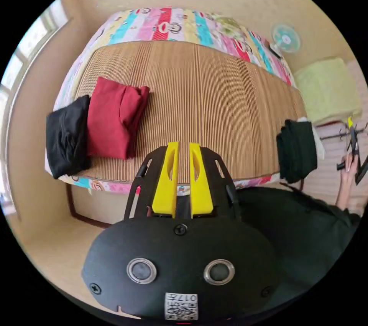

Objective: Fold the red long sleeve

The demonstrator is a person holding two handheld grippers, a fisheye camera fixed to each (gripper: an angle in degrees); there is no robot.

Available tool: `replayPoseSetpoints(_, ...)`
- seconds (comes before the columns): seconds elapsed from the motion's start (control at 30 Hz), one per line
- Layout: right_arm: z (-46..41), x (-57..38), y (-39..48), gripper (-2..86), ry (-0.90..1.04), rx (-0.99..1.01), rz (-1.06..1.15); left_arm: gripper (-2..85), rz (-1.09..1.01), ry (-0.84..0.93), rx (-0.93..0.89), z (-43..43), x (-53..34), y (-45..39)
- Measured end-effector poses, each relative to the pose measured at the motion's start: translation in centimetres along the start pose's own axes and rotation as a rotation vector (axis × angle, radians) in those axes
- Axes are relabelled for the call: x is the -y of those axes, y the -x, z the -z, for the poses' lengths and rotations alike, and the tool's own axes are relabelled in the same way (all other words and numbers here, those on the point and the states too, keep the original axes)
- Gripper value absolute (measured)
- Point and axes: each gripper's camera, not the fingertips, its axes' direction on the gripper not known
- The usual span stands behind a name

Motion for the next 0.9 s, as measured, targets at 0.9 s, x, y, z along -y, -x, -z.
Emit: replayPoseSetpoints(0.9, -8.9, -13.9, 1.7, 0.7, -0.408, 1.036, -0.914, 5.6, 0.300, 0.108, -0.233, -13.4, 16.1, 16.8)
